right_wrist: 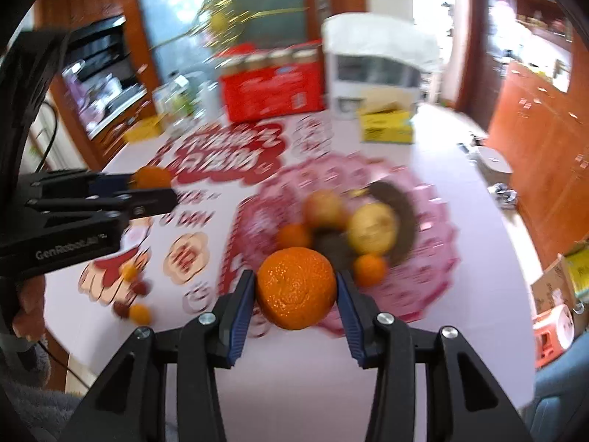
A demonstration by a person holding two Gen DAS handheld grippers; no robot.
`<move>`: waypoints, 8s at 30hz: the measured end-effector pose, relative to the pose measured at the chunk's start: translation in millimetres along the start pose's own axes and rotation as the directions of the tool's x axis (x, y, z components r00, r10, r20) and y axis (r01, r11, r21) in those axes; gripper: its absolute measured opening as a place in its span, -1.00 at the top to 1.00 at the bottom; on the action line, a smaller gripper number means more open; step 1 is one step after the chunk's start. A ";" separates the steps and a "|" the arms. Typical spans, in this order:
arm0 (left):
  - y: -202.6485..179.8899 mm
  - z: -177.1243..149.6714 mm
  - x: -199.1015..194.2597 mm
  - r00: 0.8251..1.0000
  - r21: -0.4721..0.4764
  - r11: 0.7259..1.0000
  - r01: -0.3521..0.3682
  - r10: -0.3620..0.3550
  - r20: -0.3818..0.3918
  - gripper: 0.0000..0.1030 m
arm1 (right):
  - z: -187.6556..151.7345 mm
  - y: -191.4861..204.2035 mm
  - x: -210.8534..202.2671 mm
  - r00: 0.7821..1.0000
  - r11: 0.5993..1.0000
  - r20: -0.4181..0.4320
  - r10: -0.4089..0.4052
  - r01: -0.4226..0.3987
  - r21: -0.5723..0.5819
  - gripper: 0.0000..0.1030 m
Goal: Organize fruits
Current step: 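Carry both held mandarins over the pink bowl with both tools, then open both tools to drop the mandarins into the pink bowl, then withdraw both tools from the bowl toward the small red fruits, then grasp a small red fruit with the left tool while the right tool grasps a mandarin, then carry the red fruit and mandarin over the pink bowl with both tools, then open both tools to drop the fruits into the pink bowl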
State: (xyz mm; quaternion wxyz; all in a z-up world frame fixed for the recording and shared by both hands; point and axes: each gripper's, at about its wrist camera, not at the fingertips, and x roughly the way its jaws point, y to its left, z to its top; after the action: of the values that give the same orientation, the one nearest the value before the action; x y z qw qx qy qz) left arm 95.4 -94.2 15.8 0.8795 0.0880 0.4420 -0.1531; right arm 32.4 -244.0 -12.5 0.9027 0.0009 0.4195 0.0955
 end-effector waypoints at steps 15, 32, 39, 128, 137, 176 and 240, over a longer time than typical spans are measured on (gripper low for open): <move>-26.1 76.9 65.0 0.999 0.070 0.997 -0.037 0.039 -0.027 0.26 | 64.7 -109.1 12.0 0.980 0.970 0.082 -0.179 0.162 0.179 0.14; -23.7 66.1 184.7 0.977 0.096 0.995 -0.026 0.045 -0.210 0.26 | 52.9 -128.8 128.1 0.974 0.955 -0.164 -0.157 0.192 0.225 0.14; -26.9 65.0 203.8 0.972 0.121 0.993 -0.013 0.041 -0.231 0.25 | 49.5 -132.3 144.6 0.962 0.952 -0.208 -0.179 0.222 0.210 0.13; 173.1 -183.2 -20.1 0.945 -0.439 0.843 -0.311 0.223 -0.241 -0.76 | -23.2 153.3 71.3 0.965 0.918 -0.167 0.203 -0.247 -0.311 -0.19; 161.2 -234.5 18.5 0.959 -0.460 0.861 -0.217 0.100 -0.264 -0.71 | -66.8 193.2 113.7 0.913 0.861 -0.330 0.241 -0.358 -0.362 -0.18; 130.2 -212.0 46.9 0.974 -0.426 0.904 -0.027 -0.072 -0.216 0.45 | -69.2 177.4 122.5 0.925 0.876 -0.303 0.229 -0.332 -0.350 0.44; -42.7 35.5 161.9 0.963 0.118 0.988 0.103 -0.069 -0.262 0.28 | 34.4 -97.2 110.4 0.972 0.969 -0.151 -0.181 0.203 0.141 0.31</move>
State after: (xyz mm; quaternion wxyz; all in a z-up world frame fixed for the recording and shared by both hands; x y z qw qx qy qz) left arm 198.3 -175.5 -94.2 0.7996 0.1450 0.5448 -0.2070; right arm 144.7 -317.7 -81.7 0.8739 0.0239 0.4848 -0.0256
